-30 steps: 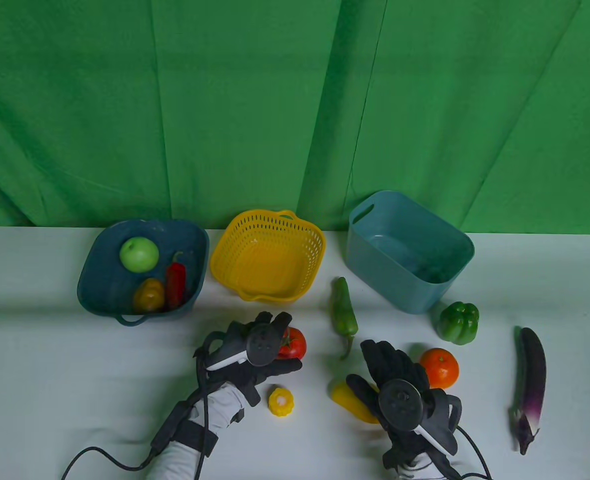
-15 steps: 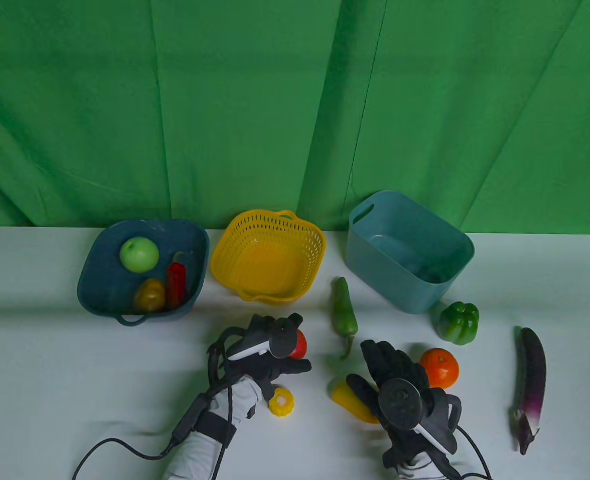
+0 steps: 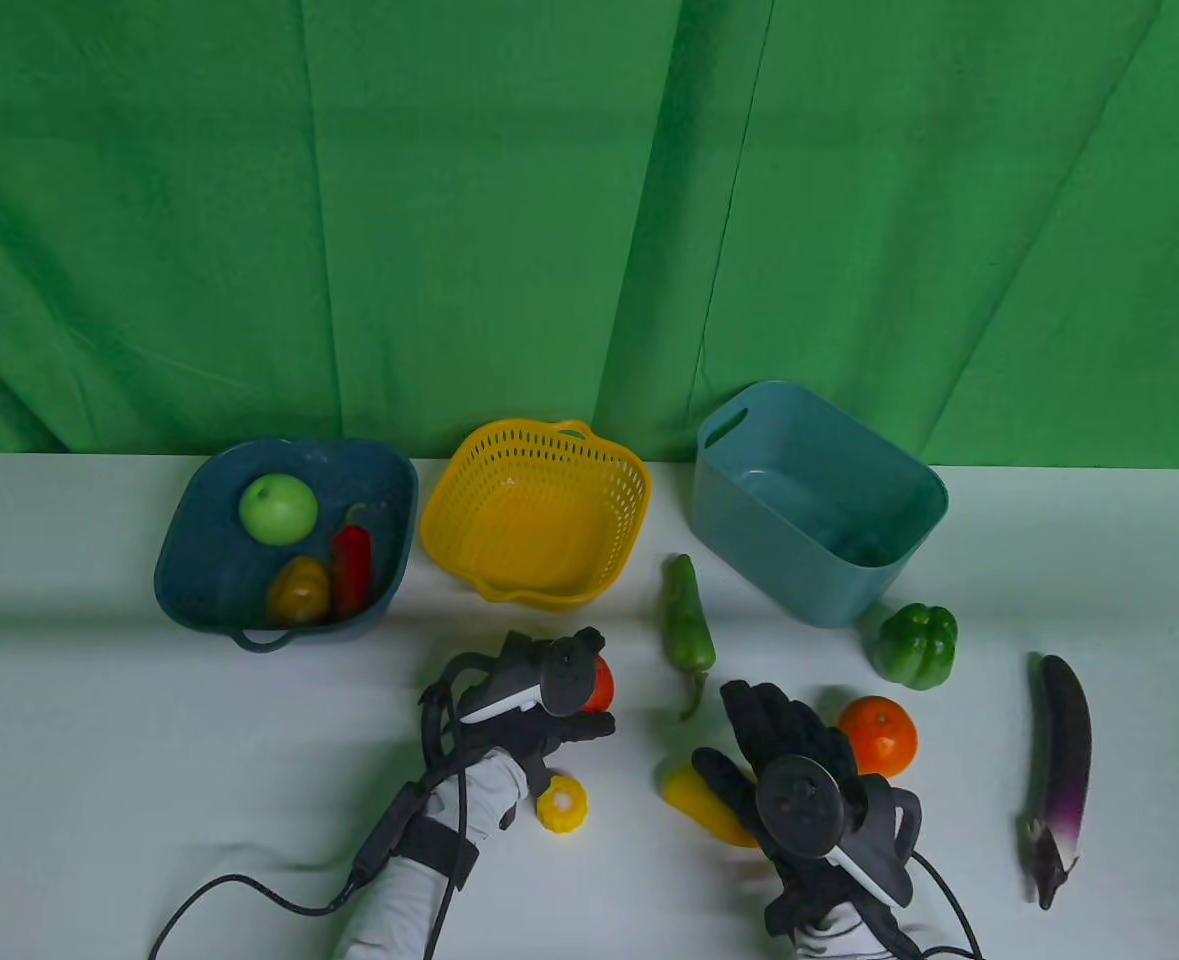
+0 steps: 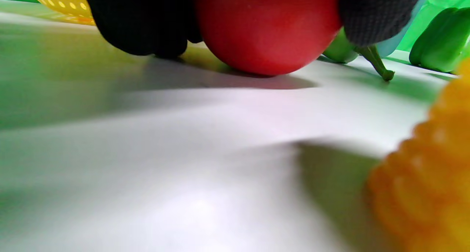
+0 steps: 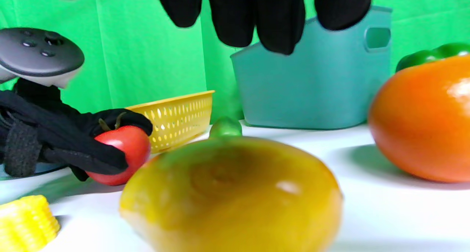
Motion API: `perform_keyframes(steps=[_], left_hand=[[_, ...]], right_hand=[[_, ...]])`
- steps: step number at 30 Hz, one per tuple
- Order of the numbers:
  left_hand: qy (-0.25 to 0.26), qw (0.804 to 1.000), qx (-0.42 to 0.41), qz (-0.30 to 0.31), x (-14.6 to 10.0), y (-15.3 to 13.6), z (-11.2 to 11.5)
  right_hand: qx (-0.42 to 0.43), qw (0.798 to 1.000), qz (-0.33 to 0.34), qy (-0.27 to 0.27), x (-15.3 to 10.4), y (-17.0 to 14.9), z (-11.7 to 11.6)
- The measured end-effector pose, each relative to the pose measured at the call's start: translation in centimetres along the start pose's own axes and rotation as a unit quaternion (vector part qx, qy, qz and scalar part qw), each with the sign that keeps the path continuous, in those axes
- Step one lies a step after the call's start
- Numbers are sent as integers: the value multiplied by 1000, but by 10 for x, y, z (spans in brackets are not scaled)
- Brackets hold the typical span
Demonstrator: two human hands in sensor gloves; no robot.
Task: Place 10 objects into 3 containers, with green background
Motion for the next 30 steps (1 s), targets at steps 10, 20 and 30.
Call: perform_keyframes(steps=[10,20,30], left_hand=[[30,999,-34,21,-3,-3,-3],[46,997,-30,46,-23,5,-21],[92,993,-7,70,-48,11,-62]], right_hand=[[1,1000,2,3,0,1,-1],[4,1000,4,1,0,2,-1],[7,1000,5,-4,0,1,-1]])
Point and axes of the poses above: the tracker on the back of each hand, its own y axis roughly to the thumb side, its own x axis roughly from the wrist to the fingertips, z = x × y, the point moved 3 cm from there along x, roughly from the wrist to the fingertips, and after that the axes turned 1 degree about z, right-handed, at the moved point
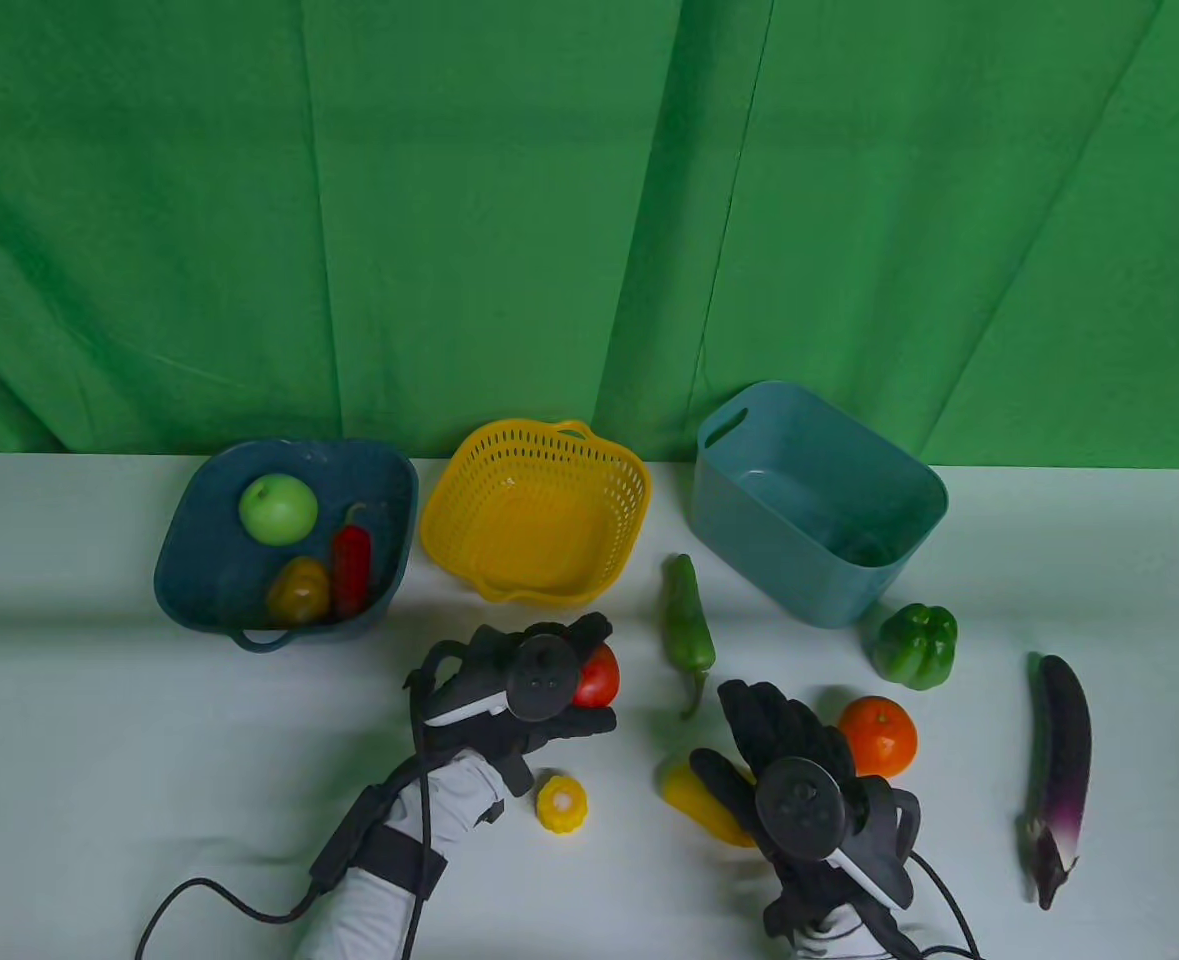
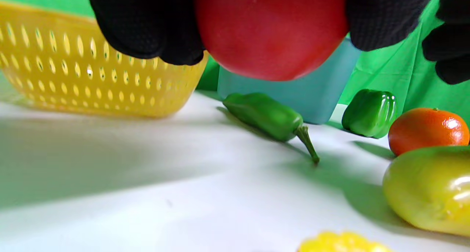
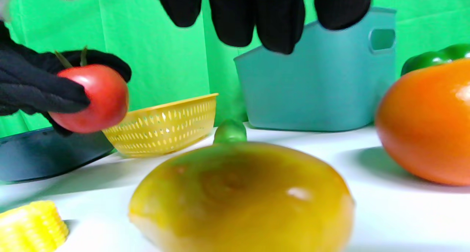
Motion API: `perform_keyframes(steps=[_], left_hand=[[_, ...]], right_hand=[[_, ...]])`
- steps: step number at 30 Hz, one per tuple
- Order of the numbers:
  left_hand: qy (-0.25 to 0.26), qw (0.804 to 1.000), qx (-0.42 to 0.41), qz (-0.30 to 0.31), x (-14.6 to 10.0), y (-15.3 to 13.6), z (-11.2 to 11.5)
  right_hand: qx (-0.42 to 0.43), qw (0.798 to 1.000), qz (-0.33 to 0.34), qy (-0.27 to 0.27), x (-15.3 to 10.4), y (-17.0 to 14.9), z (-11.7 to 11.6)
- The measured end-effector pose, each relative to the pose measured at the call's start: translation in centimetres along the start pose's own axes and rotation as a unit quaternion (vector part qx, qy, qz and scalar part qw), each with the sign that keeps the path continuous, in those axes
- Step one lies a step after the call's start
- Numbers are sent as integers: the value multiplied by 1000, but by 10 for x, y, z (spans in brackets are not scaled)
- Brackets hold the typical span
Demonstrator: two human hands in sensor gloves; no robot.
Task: Place 10 objects into 3 containers, with green background
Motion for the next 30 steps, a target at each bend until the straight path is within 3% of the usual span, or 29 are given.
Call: perform_keyframes(steps=[9,15,23,30], left_hand=[[71,996,21,-51,11,-15,-42],[99,990,36,-90,26,-24,-58],[64,982,78,-160,51,-43,-50],[65,970,92,-214,54,-61,-42]], right_hand=[[2,1000,-1,-4,0,-1,1],[2,1000,-3,-6,0,-3,2],[3,1000,-7,-10,-1,-6,3],[4,1000,-11,-9,0,-8,4]])
Point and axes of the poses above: the tracker on the back of each hand, its own y axis roughly to the thumb side, its own x axis roughly from the wrist to the fingertips, z = x × y, the point moved 3 cm from there along x, roughly from the wrist to the fingertips, and after that the axes turned 1 degree about z, right-handed, at the moved point
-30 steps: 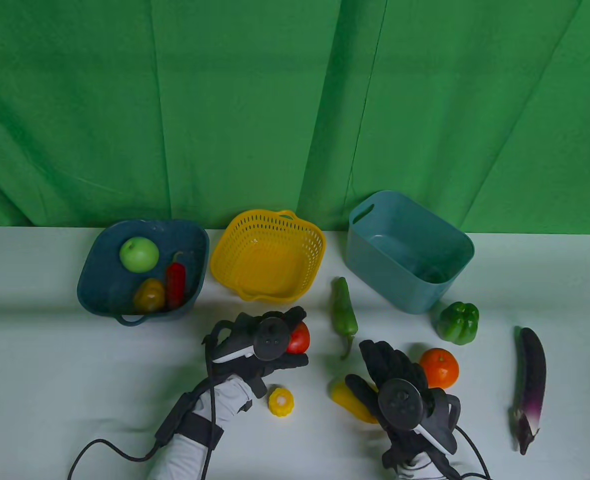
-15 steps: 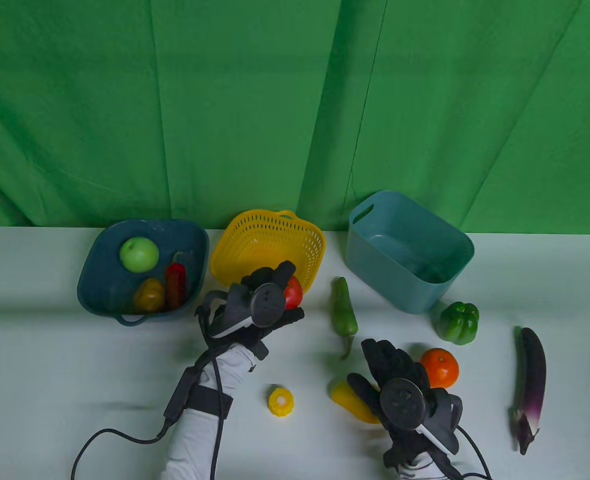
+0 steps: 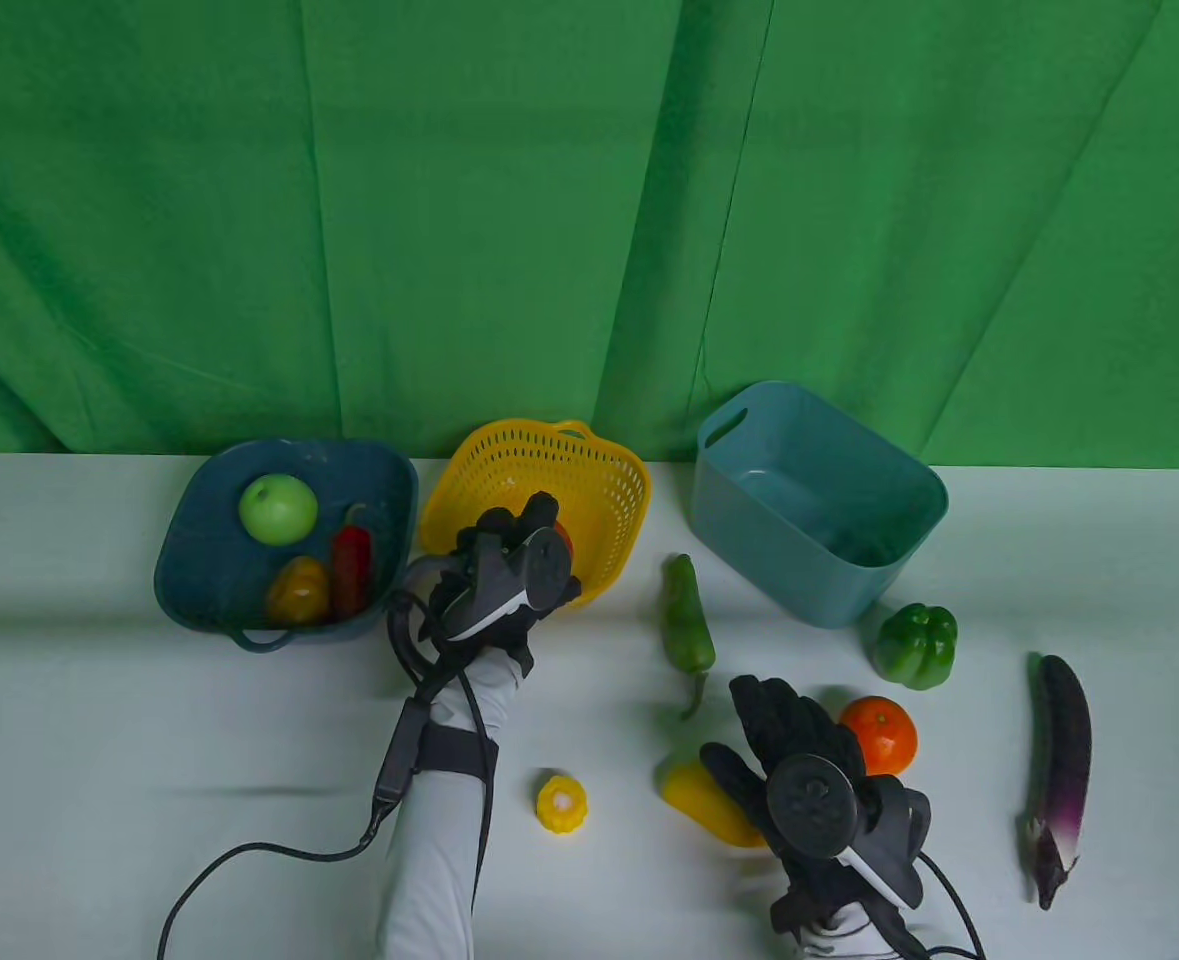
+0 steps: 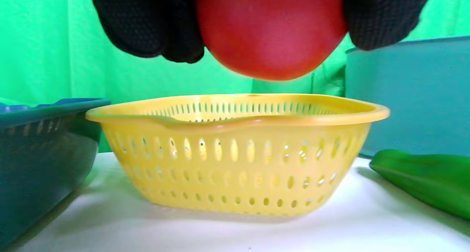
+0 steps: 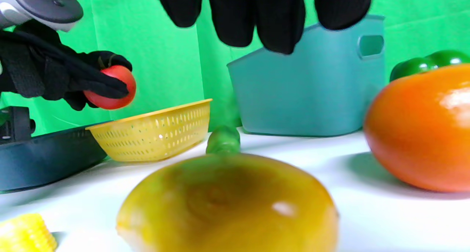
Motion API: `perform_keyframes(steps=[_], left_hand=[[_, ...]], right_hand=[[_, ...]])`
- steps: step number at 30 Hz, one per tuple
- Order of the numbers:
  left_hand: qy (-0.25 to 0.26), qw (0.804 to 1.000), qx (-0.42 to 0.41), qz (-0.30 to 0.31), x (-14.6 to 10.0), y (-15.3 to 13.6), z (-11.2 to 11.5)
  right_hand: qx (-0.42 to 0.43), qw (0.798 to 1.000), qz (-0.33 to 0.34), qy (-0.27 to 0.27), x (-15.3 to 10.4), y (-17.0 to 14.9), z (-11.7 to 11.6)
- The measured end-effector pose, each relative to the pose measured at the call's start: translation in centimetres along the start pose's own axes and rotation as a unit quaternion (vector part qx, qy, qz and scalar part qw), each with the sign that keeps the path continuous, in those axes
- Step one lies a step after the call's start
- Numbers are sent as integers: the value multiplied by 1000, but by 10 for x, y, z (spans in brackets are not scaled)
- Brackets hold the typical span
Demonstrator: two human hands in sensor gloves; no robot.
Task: Place 10 objects into 3 containers, with green background
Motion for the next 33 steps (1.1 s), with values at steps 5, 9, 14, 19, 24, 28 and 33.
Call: perform_keyframes(steps=[5,9,14,19,24,28,33], left_hand=[[-3,1000,8,-13,2,-5,3],[-2,1000,8,-18,2,-7,3],[-9,1000,8,-16,-4,-12,0],[-1,1000,-17,-6,-13,-19,-5],[20,999,-22,33,-29,-22,-15],[48,996,-33,72,-46,-22,-22],[64,989,-63,117,-66,-20,-24]], right_hand=[[-2,1000,-1,3,0,0,0],[-4,1000,-2,4,0,0,0],[-3,1000,-1,5,0,0,-1],[-2,1000,0,8,0,1,-1],[-1,1000,1,9,1,2,-2],[-4,1000,3,10,1,3,-2],[-5,1000,3,10,0,4,-3]])
Point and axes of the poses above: the tracker on the back of each hand, its own y axis roughly to the thumb side, its own x axis roughly from the wrist to the fingertips, z = x × y, the point moved 3 cm from there along x, roughly from the wrist to the fingertips, and after that the axes turned 1 degree about z, right-handed, at the moved point
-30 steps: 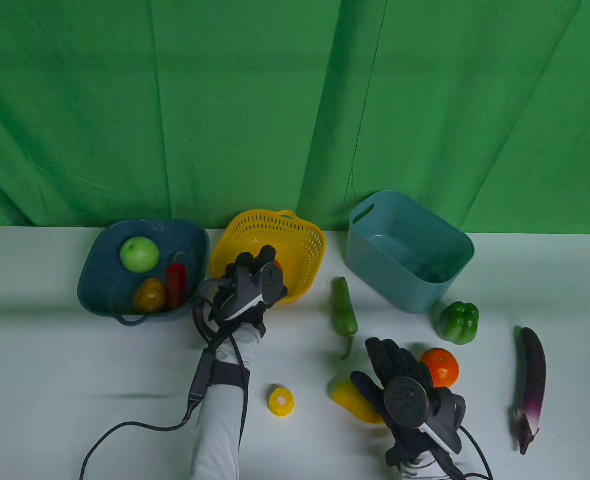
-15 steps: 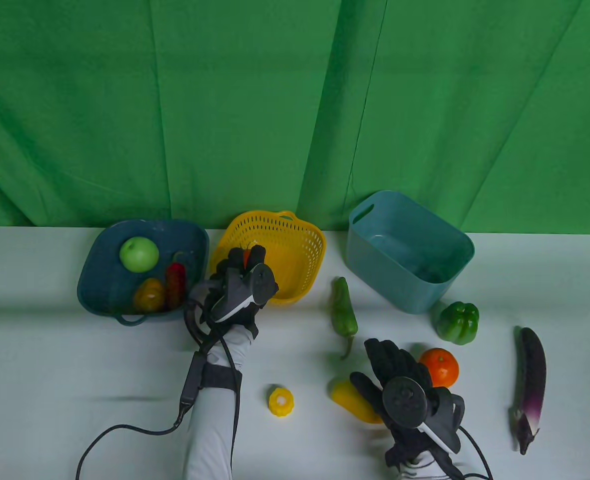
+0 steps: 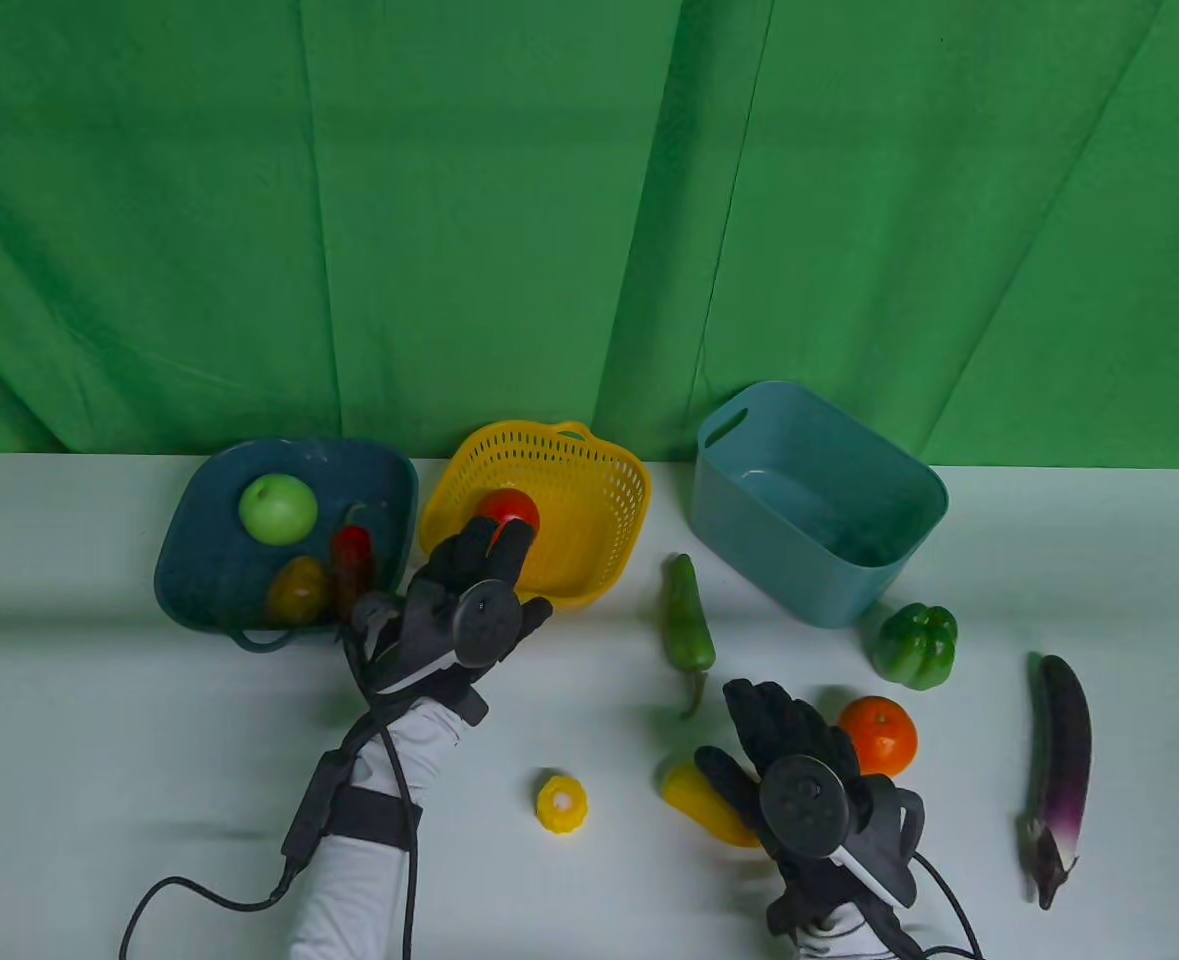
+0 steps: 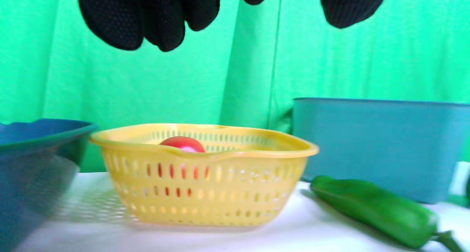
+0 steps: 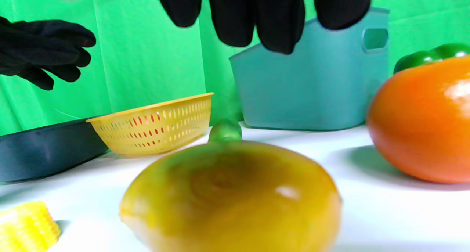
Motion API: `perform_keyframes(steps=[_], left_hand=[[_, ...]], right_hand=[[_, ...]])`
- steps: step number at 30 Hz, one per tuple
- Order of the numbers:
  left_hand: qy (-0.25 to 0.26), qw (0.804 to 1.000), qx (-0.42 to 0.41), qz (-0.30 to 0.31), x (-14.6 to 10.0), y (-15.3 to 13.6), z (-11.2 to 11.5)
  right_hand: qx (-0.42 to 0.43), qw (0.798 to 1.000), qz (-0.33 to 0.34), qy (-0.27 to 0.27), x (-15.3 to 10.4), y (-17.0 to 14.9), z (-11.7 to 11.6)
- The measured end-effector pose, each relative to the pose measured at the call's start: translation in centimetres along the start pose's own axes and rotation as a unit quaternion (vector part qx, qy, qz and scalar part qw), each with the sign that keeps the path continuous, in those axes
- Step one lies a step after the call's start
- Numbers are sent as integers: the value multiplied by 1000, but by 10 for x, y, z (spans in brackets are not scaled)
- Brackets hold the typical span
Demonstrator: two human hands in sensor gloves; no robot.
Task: Place 10 objects into 3 containers, with green background
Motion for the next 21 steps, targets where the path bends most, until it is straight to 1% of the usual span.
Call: perform_keyframes(steps=[4,8,12,16,21], left_hand=[[-1,998,-58,32,-13,5,3],[-22,993,-107,51,-24,8,14],[-37,990,-118,70,-33,13,27],[-70,989,-97,88,-43,19,44],[-102,983,-102,109,-55,27,67]], right_hand=[[-1,1000,0,0,0,0,0],[-4,1000,1,2,0,1,-2],[-5,1000,1,3,0,2,-2],[-7,1000,0,5,0,2,-3],[-9,1000,1,6,0,3,-3]])
Point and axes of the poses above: the tracker on the back of each hand, its own y axis roughly to the thumb side, its own x axis roughly from the wrist to the fingertips, z = x × y, the point moved 3 cm from there along x, roughly from the wrist to the fingertips, and after that the axes turned 1 degree about z, right-handed, at the moved point
